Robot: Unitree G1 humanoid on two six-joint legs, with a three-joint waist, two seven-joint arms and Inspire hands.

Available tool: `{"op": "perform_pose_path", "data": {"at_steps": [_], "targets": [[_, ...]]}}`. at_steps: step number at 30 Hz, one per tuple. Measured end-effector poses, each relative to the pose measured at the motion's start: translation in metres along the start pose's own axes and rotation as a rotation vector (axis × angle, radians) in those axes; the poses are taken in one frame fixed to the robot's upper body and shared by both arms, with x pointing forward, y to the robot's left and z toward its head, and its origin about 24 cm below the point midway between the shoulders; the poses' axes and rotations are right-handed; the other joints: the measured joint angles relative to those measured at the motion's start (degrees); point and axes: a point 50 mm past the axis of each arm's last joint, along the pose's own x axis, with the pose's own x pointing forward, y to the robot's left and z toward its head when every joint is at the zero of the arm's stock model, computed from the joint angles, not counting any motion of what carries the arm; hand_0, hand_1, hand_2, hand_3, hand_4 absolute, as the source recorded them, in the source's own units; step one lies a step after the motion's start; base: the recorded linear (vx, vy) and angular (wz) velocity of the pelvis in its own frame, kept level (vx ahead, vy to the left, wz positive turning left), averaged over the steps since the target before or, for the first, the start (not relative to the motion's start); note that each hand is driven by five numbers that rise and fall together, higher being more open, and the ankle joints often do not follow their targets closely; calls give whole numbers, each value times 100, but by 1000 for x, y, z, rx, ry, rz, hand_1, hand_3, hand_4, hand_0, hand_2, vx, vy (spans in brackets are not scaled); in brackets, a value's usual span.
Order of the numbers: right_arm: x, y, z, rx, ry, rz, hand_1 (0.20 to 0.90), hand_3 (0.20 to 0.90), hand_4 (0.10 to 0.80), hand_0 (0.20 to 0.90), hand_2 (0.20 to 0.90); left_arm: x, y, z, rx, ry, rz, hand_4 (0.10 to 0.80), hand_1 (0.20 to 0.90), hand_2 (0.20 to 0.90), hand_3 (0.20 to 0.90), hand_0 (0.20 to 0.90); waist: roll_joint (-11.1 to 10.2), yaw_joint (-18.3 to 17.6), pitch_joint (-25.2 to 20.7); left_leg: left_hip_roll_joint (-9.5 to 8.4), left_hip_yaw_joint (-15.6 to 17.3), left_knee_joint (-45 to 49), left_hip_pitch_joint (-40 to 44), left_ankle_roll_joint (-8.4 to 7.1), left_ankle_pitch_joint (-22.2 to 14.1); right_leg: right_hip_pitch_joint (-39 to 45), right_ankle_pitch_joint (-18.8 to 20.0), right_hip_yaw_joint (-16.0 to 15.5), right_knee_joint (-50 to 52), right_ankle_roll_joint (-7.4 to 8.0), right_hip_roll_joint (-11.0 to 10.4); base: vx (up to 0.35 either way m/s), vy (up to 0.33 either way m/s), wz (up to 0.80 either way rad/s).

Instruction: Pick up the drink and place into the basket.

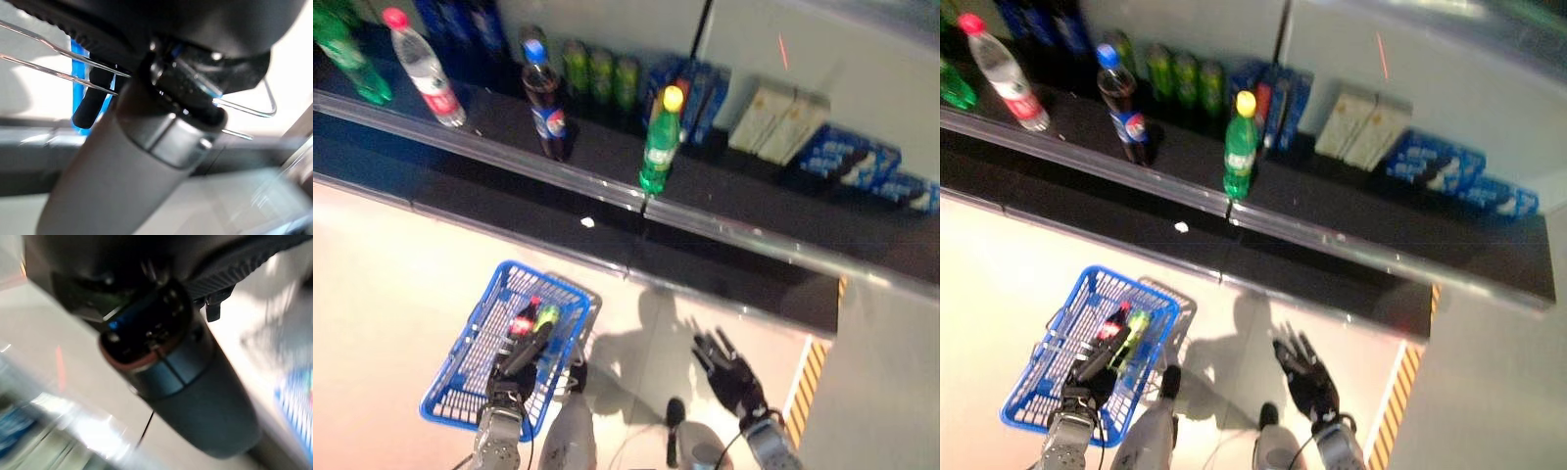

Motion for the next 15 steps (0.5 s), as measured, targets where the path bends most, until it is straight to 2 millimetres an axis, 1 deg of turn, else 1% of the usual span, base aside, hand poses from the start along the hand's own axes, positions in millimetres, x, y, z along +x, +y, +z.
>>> {"op": "perform_pose_path", "data": {"at_steps": [3, 4, 5, 6, 7, 8, 9, 10, 11, 12, 13, 14, 15], "targets": [[-2, -18, -4, -103, 60, -83, 900, 900, 800, 900, 900, -10, 22, -16, -15, 34, 99, 100, 300, 300, 200, 300, 176, 9, -167, 119, -19, -110, 166, -77, 65, 221, 37, -43, -163, -74, 125, -31, 11, 14], [-5, -30, -8, -125, 86, -128, 900, 900, 800, 900, 900, -12, 28, -23, -21, 56, 127, 100, 300, 300, 200, 300, 272, -12, -244, 121, 46, -101, 118, -88, 150, 290, 52, -205, -208, -94, 155, -82, 152, 64], [-8, -41, -11, -118, 103, -174, 900, 900, 800, 900, 900, -8, 21, -28, -32, 66, 128, 100, 300, 300, 200, 300, 338, -75, -278, 105, 273, -102, 60, -3, 245, 390, 26, -441, -225, -114, 161, -72, 201, 87], [-10, -45, -13, -118, 116, -194, 900, 900, 800, 900, 900, -6, 18, -30, -40, 71, 128, 100, 300, 300, 200, 300, 370, -94, -305, 107, 374, -122, 12, 52, 292, 402, 7, -539, -216, -130, 173, -49, 231, 128], [-15, -55, -21, -109, 155, -239, 900, 900, 800, 900, 900, -3, 14, -34, -46, 84, 132, 100, 300, 300, 200, 300, 362, -155, -409, 248, 1152, -443, -58, 419, -35, 393, -5, -837, -183, -171, 152, -4, 296, 128], [-18, -59, -25, -103, 172, -253, 900, 900, 800, 900, 900, 1, 11, -31, -54, 77, 135, 100, 300, 300, 200, 300, 216, -218, -451, 279, 1476, -455, -53, 375, -282, 317, -16, -861, -179, -216, -80, 32, 349, 114], [-18, -62, -25, -92, 167, -269, 900, 900, 800, 900, 900, 0, 15, -32, -53, 81, 153, 100, 300, 300, 200, 300, 129, -248, -450, 244, 1455, -123, -67, 386, -170, 318, -6, -819, -180, -175, -193, 79, 402, 56], [-19, -66, -23, -86, 157, -285, 900, 900, 800, 900, 900, -2, 21, -31, -64, 74, 179, 100, 300, 300, 200, 300, 132, -244, -474, 253, 1359, 185, -3, 380, -206, 331, 11, -813, -173, -149, -237, 124, 444, 17], [-22, -72, -20, -92, 150, -303, 900, 900, 800, 900, 900, -5, 29, -33, -73, 74, 206, 100, 300, 300, 200, 300, 190, -301, -506, 316, 1255, 369, 175, 336, -250, 357, 17, -798, -164, -137, -248, 148, 461, 14], [-26, -81, -16, -102, 145, -332, 900, 900, 800, 900, 900, -9, 35, -37, -75, 83, 230, 100, 300, 300, 200, 300, 275, -390, -548, 397, 1265, 378, 343, 74, -546, 393, 23, -777, -151, -105, -255, 178, 496, 38], [-30, -89, -16, -102, 145, -362, 900, 900, 800, 900, 900, -11, 39, -40, -72, 97, 250, 100, 300, 300, 200, 300, 295, -477, -540, 385, 1388, 312, 370, -75, -531, 446, 6, -778, -87, -83, -316, 237, 551, 81], [-39, -102, -21, -98, 173, -417, 900, 900, 800, 900, 900, -11, 42, -45, -65, 119, 276, 100, 300, 300, 200, 300, 255, -513, -547, 370, 1772, 346, 383, 11, -522, 531, 0, -771, 69, -81, -460, 266, 587, 98], [-45, -109, -28, -106, 207, -447, 900, 900, 800, 900, 900, -11, 42, -46, -49, 125, 277, 100, 300, 300, 200, 300, 203, -496, -579, 320, 1936, 312, 439, 69, -489, 544, -1, -778, 242, -82, -577, 257, 567, 92]]}}
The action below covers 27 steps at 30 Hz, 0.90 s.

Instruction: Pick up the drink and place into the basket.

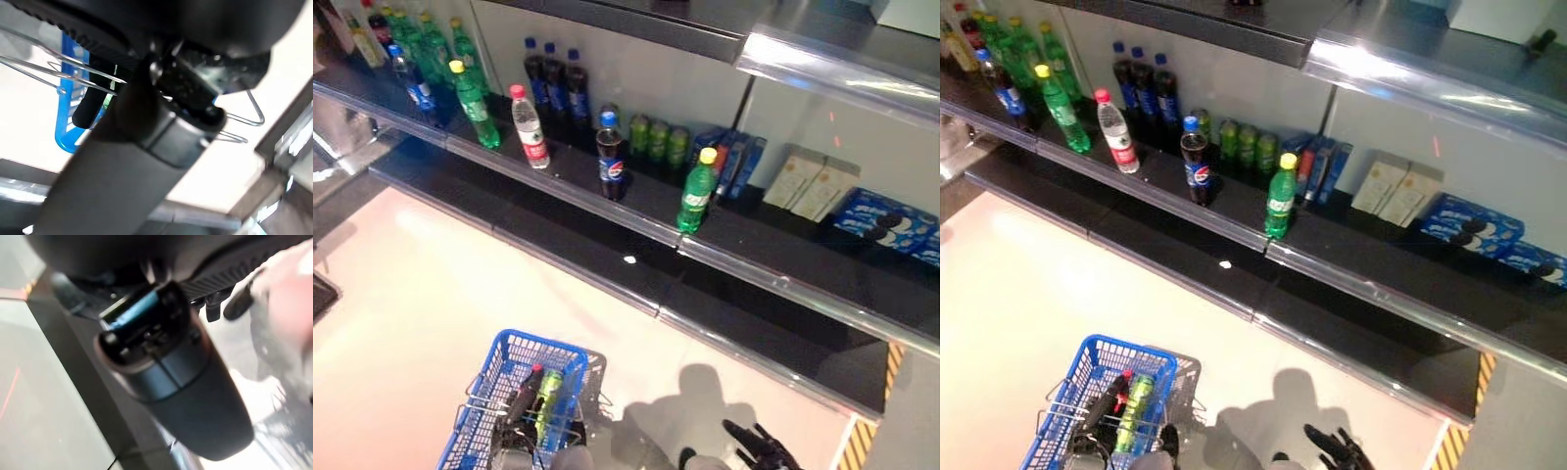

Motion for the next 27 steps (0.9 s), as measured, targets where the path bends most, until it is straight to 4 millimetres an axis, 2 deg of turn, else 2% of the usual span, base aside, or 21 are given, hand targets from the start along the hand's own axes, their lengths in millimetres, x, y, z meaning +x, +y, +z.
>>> {"op": "perform_pose_path", "data": {"at_steps": [2, 3, 4, 6, 7, 8, 9, 10, 11, 12, 14, 17, 18, 19, 20, 21, 22, 23, 25, 26, 27], "targets": [[-3, -7, -14, -19, 50, -33, 900, 900, 800, 900, 900, 0, 6, 3, 31, -7, 14, 100, 300, 300, 200, 300, -103, 36, -52, -224, -89, 121, 5, 169, -24, -35, -4, 0, 333, 0, -213, 166, 383, 51], [-3, -7, -15, -19, 56, -36, 900, 900, 800, 900, 900, 0, 7, 4, 39, -7, 15, 100, 300, 300, 200, 300, -100, 51, -47, -261, -118, 119, 3, 217, -27, -48, -13, 5, 399, -7, -242, 195, 521, 30], [-3, -5, -19, -9, 68, -42, 900, 900, 800, 900, 900, 0, 11, 6, 74, -11, 37, 100, 300, 300, 200, 300, -140, 108, -69, -419, -81, 173, 24, 322, -110, -131, 64, 17, 741, -54, -382, 227, 619, 23], [-2, -3, -20, -8, 64, -49, 900, 900, 800, 900, 900, -1, 14, 3, 104, 2, 51, 100, 300, 300, 200, 300, -88, 110, -37, -613, -167, 76, 157, 497, -94, -450, 195, 28, 1692, -94, -600, 223, 600, 36], [-2, -3, -20, -9, 68, -58, 900, 900, 800, 900, 900, -1, 14, 0, 113, 14, 49, 100, 300, 300, 200, 300, -26, 58, -4, -663, -197, 30, 266, 584, -113, -724, 416, 199, 2317, -160, -664, 207, 413, 44], [-2, -1, -20, -8, 67, -59, 900, 900, 800, 900, 900, -2, 15, -3, 119, 22, 44, 100, 300, 300, 200, 300, 77, 39, 24, -683, -244, -85, 364, 684, -79, -1084, 514, 527, 2914, -168, -575, 271, 385, 50], [-2, 2, -21, -3, 65, -52, 900, 900, 800, 900, 900, -3, 16, -3, 132, 22, 44, 100, 300, 300, 200, 300, 156, 8, 1, -679, -363, -184, 372, 736, -45, -1291, 234, 816, 3055, -48, -245, 220, 263, 42], [-2, 4, -22, -2, 67, -48, 900, 900, 800, 900, 900, -3, 16, -2, 137, 20, 41, 100, 300, 300, 200, 300, 175, -1, 5, -676, -376, -224, 370, 751, -26, -1369, 110, 883, 3071, -45, -165, 248, 266, 49], [-2, 5, -24, 1, 69, -44, 900, 900, 800, 900, 900, -2, 15, -1, 142, 16, 32, 100, 300, 300, 200, 300, 198, -10, 22, -710, -448, -234, 365, 851, 31, -1575, -147, 854, 3099, -39, 154, 222, 179, 58], [-2, 6, -26, 0, 69, -42, 900, 900, 800, 900, 900, -3, 17, -1, 145, 18, 33, 100, 300, 300, 200, 300, 223, -72, 24, -744, -636, -258, 323, 891, 58, -1622, -300, 882, 2941, -188, 429, 323, 200, 93], [-3, 4, -33, -10, 97, -53, 900, 900, 800, 900, 900, -3, 18, -1, 152, 16, 29, 100, 300, 300, 200, 300, 244, -164, 46, -842, -875, -371, 290, 991, 119, -1769, -456, 793, 2237, -374, 950, 362, 148, 95], [-4, 1, -37, -2, 112, -66, 900, 900, 800, 900, 900, -3, 16, -2, 159, 17, 24, 100, 300, 300, 200, 300, 314, -294, 87, -867, -1193, -382, 260, 1035, 149, -2063, -283, 947, 1451, -620, 1551, 459, 131, 63], [-5, 1, -37, 2, 111, -67, 900, 900, 800, 900, 900, -3, 16, -2, 161, 17, 22, 100, 300, 300, 200, 300, 328, -341, 94, -868, -1275, -346, 233, 1037, 150, -2140, -258, 984, 1406, -632, 1629, 586, 120, 104], [-5, 0, -38, 9, 112, -68, 900, 900, 800, 900, 900, -1, 11, -1, 170, 15, 8, 100, 300, 300, 200, 300, 337, -548, 98, -943, -1662, -292, 147, 1037, 149, -2302, -56, 1087, 1015, -531, 1737, 476, 86, 93], [-5, 0, -38, 12, 113, -70, 900, 900, 800, 900, 900, -1, 10, -1, 175, 16, 5, 100, 300, 300, 200, 300, 319, -590, 90, -972, -1733, -301, 144, 1038, 149, -2335, 8, 1091, 927, -508, 1722, 591, 104, 119], [-5, -1, -38, 37, 110, -77, 900, 900, 800, 900, 900, -2, 7, -5, 194, 28, -8, 100, 300, 300, 200, 300, 283, -627, 70, -1039, -1893, -331, 151, 1042, 135, -2537, 316, 1025, 633, -489, 1682, 468, 79, 63], [-5, -2, -38, 39, 110, -78, 900, 900, 800, 900, 900, -2, 7, -6, 198, 32, -7, 100, 300, 300, 200, 300, 268, -628, 62, -1052, -1932, -361, 180, 1034, 129, -2525, 428, 1009, 477, -439, 1658, 648, 102, 74], [-5, -2, -38, 59, 108, -83, 900, 900, 800, 900, 900, -2, 9, -8, 206, 40, -4, 100, 300, 300, 200, 300, 207, -601, 26, -1072, -1997, -481, 331, 948, 69, -2492, 611, 899, 229, -354, 1550, 611, 93, 60], [-7, -7, -43, 105, 123, -108, 900, 900, 800, 900, 900, -4, 18, -9, 215, 51, 20, 100, 300, 300, 200, 300, 24, -626, -101, -1197, -2176, -687, 577, 850, -72, -2234, 501, 919, 278, -249, 1362, 626, 71, 78], [-8, -10, -46, 139, 130, -127, 900, 900, 800, 900, 900, -4, 19, -10, 221, 59, 24, 100, 300, 300, 200, 300, -112, -648, -150, -1355, -2114, -278, 638, 897, -239, -2227, 729, 866, 370, -436, 1209, 496, 35, 78], [-8, -13, -42, 147, 114, -134, 900, 900, 800, 900, 900, -4, 17, -14, 215, 71, 22, 100, 300, 300, 200, 300, -93, -682, -142, -1455, -1881, 680, 478, 761, -680, -2158, 788, 867, 426, -523, 1201, 563, -5, 84]]}}
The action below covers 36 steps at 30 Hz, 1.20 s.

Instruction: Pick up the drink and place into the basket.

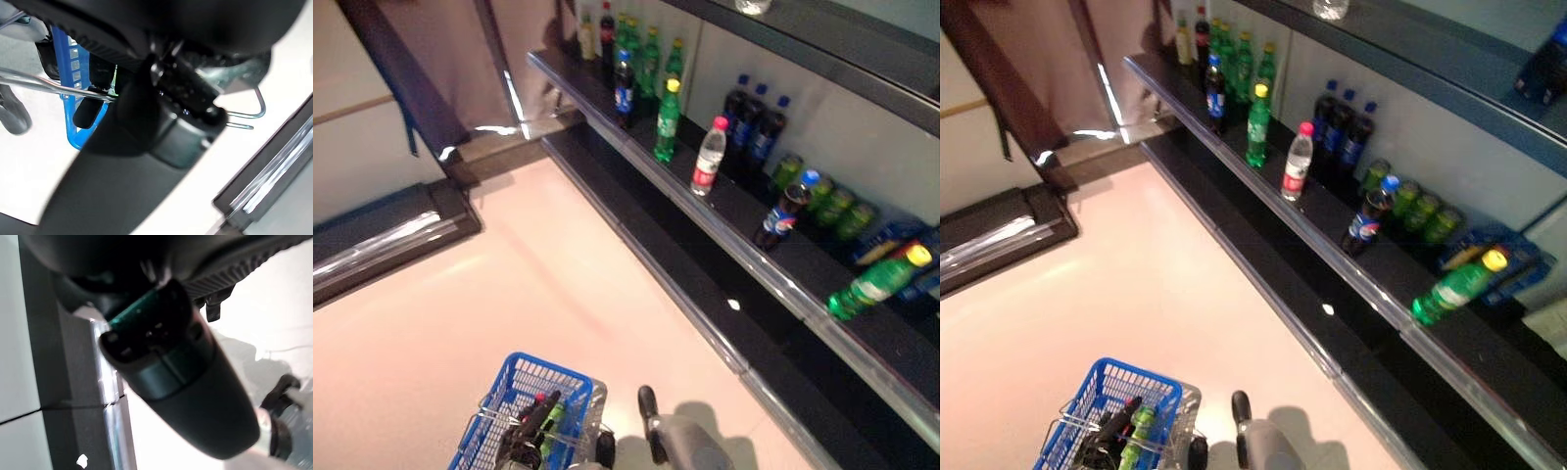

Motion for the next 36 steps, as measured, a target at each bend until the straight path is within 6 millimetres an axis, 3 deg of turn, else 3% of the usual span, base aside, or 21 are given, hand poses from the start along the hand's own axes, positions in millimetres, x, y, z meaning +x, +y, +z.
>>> {"op": "perform_pose_path", "data": {"at_steps": [1, 2, 3, 4, 5, 7, 8, 9, 11, 13, 15, 17, 18, 21, 23, 24, 28, 29, 30, 32, 36], "targets": [[0, -6, 6, 3, -17, -14, 900, 900, 800, 900, 900, 0, -3, -4, -26, 10, 2, 100, 300, 300, 200, 300, 164, -42, -26, 21, 177, 1099, -107, -46, -611, 184, -1, -58, -7, -89, 113, 497, -42, 87], [0, -11, 11, -5, -25, -26, 900, 900, 800, 900, 900, -1, -1, -7, -40, 12, 0, 100, 300, 300, 200, 300, 315, -108, -118, 153, 327, 1976, -125, -373, -956, 319, -10, -161, -25, -437, 248, 600, -79, 76], [-1, -14, 15, -19, -33, -35, 900, 900, 800, 900, 900, -2, -2, -10, -45, 22, -3, 100, 300, 300, 200, 300, 408, -105, -202, 245, 395, 2508, -168, -605, -1046, 336, -106, -153, 113, -552, 365, 523, -77, 51], [0, -12, 20, -34, -47, -26, 900, 900, 800, 900, 900, -3, -3, -12, -52, 28, -6, 100, 300, 300, 200, 300, 433, -94, -250, 278, 479, 2866, -313, -755, -961, 334, -191, -157, 197, -581, 396, 484, -69, 17], [1, -5, 26, -46, -68, -3, 900, 900, 800, 900, 900, -2, -5, -11, -62, 22, -12, 100, 300, 300, 200, 300, 388, -21, -282, 246, 594, 3163, -514, -1109, -677, 342, -252, -120, 234, -574, 415, 474, -11, -9], [2, 5, 30, -69, -84, 28, 900, 900, 800, 900, 900, 0, -10, -1, -88, -20, -31, 100, 300, 300, 200, 300, 249, 244, -317, 249, 849, 4091, -1095, -1349, 153, 419, -476, -235, 465, -742, 381, 346, 48, -32], [2, 6, 29, -87, -83, 34, 900, 900, 800, 900, 900, 1, -17, 4, -97, -38, -57, 100, 300, 300, 200, 300, 147, 348, -277, 320, 922, 4419, -1332, -1085, 438, 544, -428, 12, 360, -845, 406, 355, 135, -35], [3, 12, 33, -104, -92, 57, 900, 900, 800, 900, 900, 1, -18, 7, -92, -47, -70, 100, 300, 300, 200, 300, 97, 519, -301, 319, 941, 4164, -1467, -761, 233, 654, -412, 114, 235, -872, 409, 408, 197, -33], [3, 21, 44, -132, -129, 94, 900, 900, 800, 900, 900, 0, -21, 7, -57, -50, -110, 100, 300, 300, 200, 300, 33, 690, -272, 449, 901, 2734, -1540, -461, 37, 724, -440, 387, 164, -821, 451, 466, 303, -52], [3, 31, 53, -134, -168, 129, 900, 900, 800, 900, 900, -1, -18, 7, -30, -47, -116, 100, 300, 300, 200, 300, 102, 722, -255, 769, 861, 1082, -1403, -475, 98, 765, -458, 449, 94, -806, 544, 534, 403, -49], [3, 39, 59, -128, -188, 151, 900, 900, 800, 900, 900, -1, -16, 7, -10, -33, -130, 100, 300, 300, 200, 300, 196, 736, -246, 1164, 458, -561, -1256, -780, 464, 831, -468, 566, -53, -787, 700, 494, 374, -35], [3, 41, 63, -120, -195, 153, 900, 900, 800, 900, 900, 0, -22, 9, 6, -39, -168, 100, 300, 300, 200, 300, 214, 815, -146, 1464, 33, -1241, -1168, -881, 687, 994, -500, 888, -104, -739, 798, 457, 459, -52], [4, 39, 63, -104, -189, 145, 900, 900, 800, 900, 900, 0, -27, 9, 19, -37, -195, 100, 300, 300, 200, 300, 199, 869, -140, 1568, -77, -1361, -1091, -878, 789, 1094, -534, 1278, -102, -713, 831, 370, 487, -85], [4, 38, 68, -101, -197, 139, 900, 900, 800, 900, 900, 2, -33, 9, 33, -29, -205, 100, 300, 300, 200, 300, 321, 813, -93, 1756, 126, -872, -950, -847, 806, 1309, -740, 1645, -11, -425, 714, 377, 604, -91], [4, 30, 65, -91, -182, 105, 900, 900, 800, 900, 900, 2, -31, 5, 43, -3, -187, 100, 300, 300, 200, 300, 462, 683, -86, 1878, 616, -806, -831, -824, 830, 1374, -1052, 1280, 174, -202, 493, 288, 501, -60], [4, 23, 54, -89, -156, 79, 900, 900, 800, 900, 900, 3, -28, 3, 68, 27, -172, 100, 300, 300, 200, 300, 457, 591, -46, 1748, 856, -752, -694, -1017, 1156, 1340, -1369, 993, 532, 14, 190, 230, 374, -32], [2, 11, 13, -165, -24, 45, 900, 900, 800, 900, 900, 2, -21, -2, 132, 58, -152, 100, 300, 300, 200, 300, 305, 523, -7, 1083, 1407, -1039, -185, -479, 867, 682, -1415, 214, 2237, 115, -671, 316, 464, -35], [1, 5, 4, -165, 4, 33, 900, 900, 800, 900, 900, 1, -18, -4, 138, 62, -152, 100, 300, 300, 200, 300, 345, 507, 18, 993, 1474, -1192, 43, -355, 836, 484, -1222, 154, 2659, 150, -708, 273, 323, -46], [0, 3, 0, -168, 16, 32, 900, 900, 800, 900, 900, 0, -11, -6, 158, 70, -144, 100, 300, 300, 200, 300, 409, 485, 32, 976, 1525, -1392, 240, -304, 856, 343, -1249, 178, 2819, 205, -690, 274, 222, -34], [-1, 1, -10, -151, 42, 30, 900, 900, 800, 900, 900, 0, -2, -2, 166, 66, -127, 100, 300, 300, 200, 300, 442, 307, 5, 981, 1471, -1464, 241, -244, 829, 211, -1372, 194, 2349, 261, -335, 328, 185, 0], [-3, -3, -20, -127, 63, 19, 900, 900, 800, 900, 900, 0, 2, 0, 141, 64, -106, 100, 300, 300, 200, 300, 372, 152, 15, 932, 1341, -1465, 248, -188, 692, -27, -1241, 24, 1195, -77, 226, 343, 118, 20]]}}
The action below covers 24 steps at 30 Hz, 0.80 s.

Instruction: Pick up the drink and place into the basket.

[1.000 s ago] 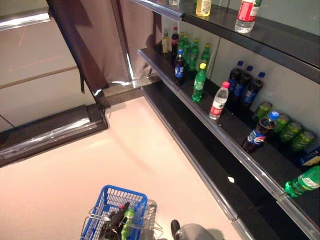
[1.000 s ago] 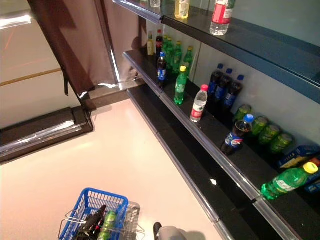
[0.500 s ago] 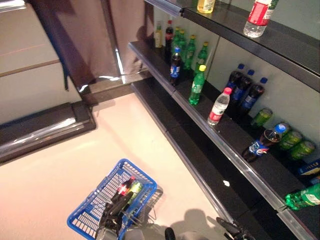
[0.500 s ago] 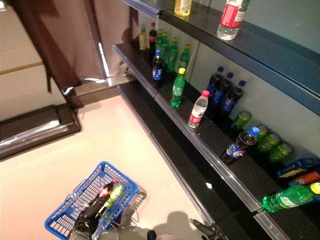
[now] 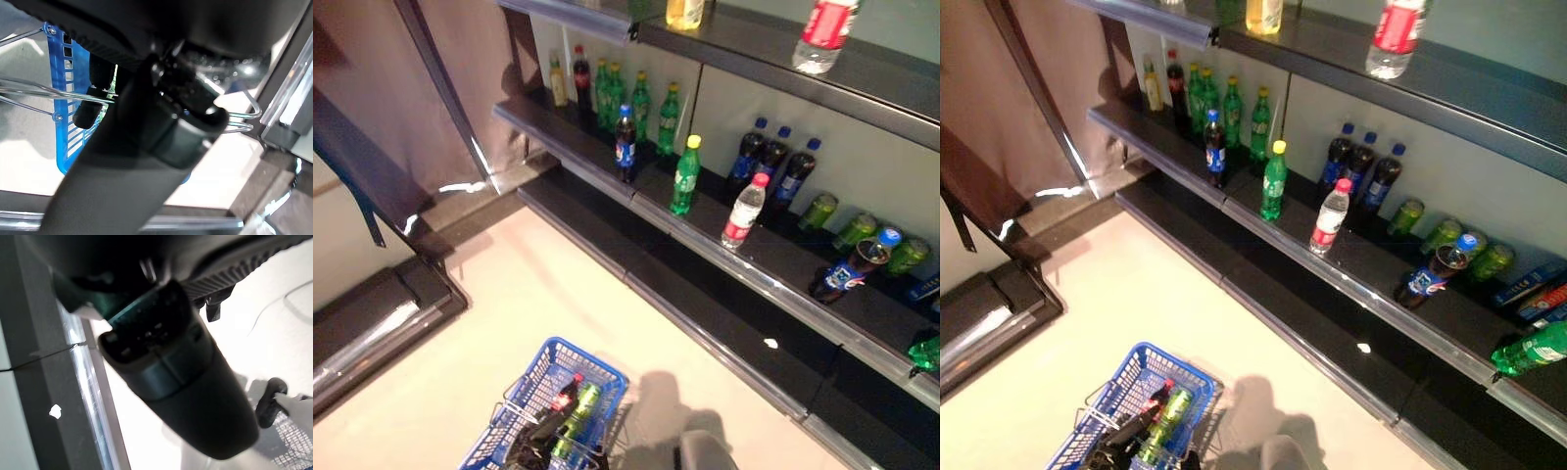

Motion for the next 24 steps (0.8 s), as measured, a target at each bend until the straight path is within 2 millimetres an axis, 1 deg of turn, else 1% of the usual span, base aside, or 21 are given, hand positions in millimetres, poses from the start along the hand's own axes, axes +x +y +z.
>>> {"op": "perform_pose_path", "data": {"at_steps": [1, 2, 3, 4, 5, 6, 7, 8, 9, 10, 11, 12, 13, 14, 15, 16, 18, 19, 21, 22, 24], "targets": [[0, 0, 1, 10, -8, 1, 900, 900, 800, 900, 900, 0, 0, -1, -8, 0, 1, 100, 300, 300, 200, 300, -12, -25, -1, -22, -13, 0, 6, 4, -29, -129, 98, 6, -88, -61, 66, 428, 137, 26], [0, -2, 4, 31, -32, 1, 900, 900, 800, 900, 900, 0, 0, -3, -18, 7, 8, 100, 300, 300, 200, 300, -32, -135, -6, -116, -124, -3, 33, -11, -119, -445, 546, 5, -515, -5, 128, 399, 133, 30], [0, -3, 4, 35, -32, -1, 900, 900, 800, 900, 900, 0, 0, -4, -19, 10, 8, 100, 300, 300, 200, 300, -53, -137, 1, -151, -143, -5, 77, -15, -160, -468, 689, 1, -686, 20, 103, 470, 170, 34], [-1, -5, 1, 45, -25, -9, 900, 900, 800, 900, 900, -2, 2, -7, -27, 14, 15, 100, 300, 300, 200, 300, -157, -112, -21, -267, -163, -43, 213, -85, -255, -408, 908, -144, -1048, 117, -28, 386, 152, 16], [-2, -10, 0, 57, -20, -24, 900, 900, 800, 900, 900, -5, 7, -15, -53, 30, 33, 100, 300, 300, 200, 300, -191, -90, -43, -294, -222, -36, 479, -207, -441, -261, 1313, -462, -979, 16, -168, 457, 163, 7], [-2, -12, 2, 63, -26, -29, 900, 900, 800, 900, 900, -7, 10, -20, -72, 40, 44, 100, 300, 300, 200, 300, -104, -90, -90, -234, -270, 85, 585, -272, -577, -188, 1291, -580, -942, -19, -120, 380, 123, 0], [-1, -10, 4, 61, -39, -23, 900, 900, 800, 900, 900, -6, 8, -20, -82, 38, 43, 100, 300, 300, 200, 300, -47, -81, -107, -176, -286, 508, 526, -315, -832, -104, 1217, -615, -945, -143, -56, 275, 54, 10], [-1, -8, 6, 59, -48, -16, 900, 900, 800, 900, 900, -5, 6, -18, -89, 30, 42, 100, 300, 300, 200, 300, -45, -95, -119, -144, -329, 1310, 352, -397, -1210, 5, 1201, -629, -969, -384, -44, 290, 22, 35], [-1, -7, 7, 61, -50, -16, 900, 900, 800, 900, 900, -3, 2, -14, -100, 20, 40, 100, 300, 300, 200, 300, -60, -110, -129, -183, -356, 2361, 59, -622, -1513, 96, 1200, -703, -1024, -630, -59, 394, 18, 43], [0, -5, 11, 60, -58, -13, 900, 900, 800, 900, 900, -1, 0, -10, -113, 8, 38, 100, 300, 300, 200, 300, -61, -93, -150, -217, -447, 3142, -190, -725, -1489, 212, 1150, -749, -1029, -659, -48, 433, 54, 31], [1, -2, 16, 49, -68, -7, 900, 900, 800, 900, 900, 0, -2, -6, -119, -8, 29, 100, 300, 300, 200, 300, -67, -66, -147, -234, -484, 3816, -484, -929, -1330, 326, 1138, -742, -1078, -679, -32, 353, 85, -7], [2, 1, 24, 42, -84, -1, 900, 900, 800, 900, 900, 2, -7, -1, -149, -35, 21, 100, 300, 300, 200, 300, -133, -14, -131, -253, -488, 4630, -877, -1113, -940, 474, 1173, -583, -1202, -707, -43, 337, 150, -55], [3, 3, 34, 19, -113, 8, 900, 900, 800, 900, 900, 2, -6, 3, -173, -56, 24, 100, 300, 300, 200, 300, -167, 99, -173, -261, -480, 4873, -1055, -1021, -864, 598, 1203, -381, -1324, -717, -38, 272, 149, -90], [3, 4, 47, -3, -159, 17, 900, 900, 800, 900, 900, 2, -6, 2, -176, -59, 13, 100, 300, 300, 200, 300, -116, 196, -213, -186, -434, 4761, -1210, -882, -933, 674, 1205, -272, -1391, -734, -2, 343, 244, -94], [2, 3, 54, -25, -186, 23, 900, 900, 800, 900, 900, 1, -6, 0, -181, -54, 14, 100, 300, 300, 200, 300, -70, 224, -259, -62, -407, 4444, -1238, -810, -938, 720, 1218, -254, -1471, -750, 25, 399, 390, -80], [2, 9, 66, -59, -218, 40, 900, 900, 800, 900, 900, 1, -5, 0, -194, -56, 17, 100, 300, 300, 200, 300, -50, 269, -258, 104, -427, 3840, -1256, -778, -939, 750, 1201, -190, -1516, -728, 59, 472, 506, -74], [2, 19, 77, -92, -252, 70, 900, 900, 800, 900, 900, 1, -3, 1, -220, -61, 25, 100, 300, 300, 200, 300, -138, 420, -263, 291, -524, 2416, -1130, -699, -863, 788, 1177, 135, -1581, -678, 83, 464, 514, -76], [2, 25, 84, -99, -269, 84, 900, 900, 800, 900, 900, 2, -3, 3, -219, -65, 23, 100, 300, 300, 200, 300, -147, 498, -264, 498, -725, 1390, -1018, -715, -651, 807, 1200, 277, -1680, -632, 126, 455, 477, -66], [2, 28, 90, -84, -272, 87, 900, 900, 800, 900, 900, 1, -2, 3, -223, -62, 22, 100, 300, 300, 200, 300, -107, 571, -232, 917, -1221, 103, -829, -930, -202, 910, 1243, 467, -1792, -569, 247, 389, 504, -53], [2, 28, 91, -68, -268, 87, 900, 900, 800, 900, 900, 2, -2, 5, -221, -70, 18, 100, 300, 300, 200, 300, -95, 619, -198, 1137, -1443, -60, -817, -959, -82, 1000, 1219, 737, -1791, -509, 329, 291, 544, -64], [2, 25, 96, -47, -277, 78, 900, 900, 800, 900, 900, 2, -6, 1, -196, -52, 2, 100, 300, 300, 200, 300, -78, 693, -182, 1238, -1412, 44, -636, -940, -44, 1087, 1096, 1045, -1726, -331, 266, 232, 598, -85]]}}
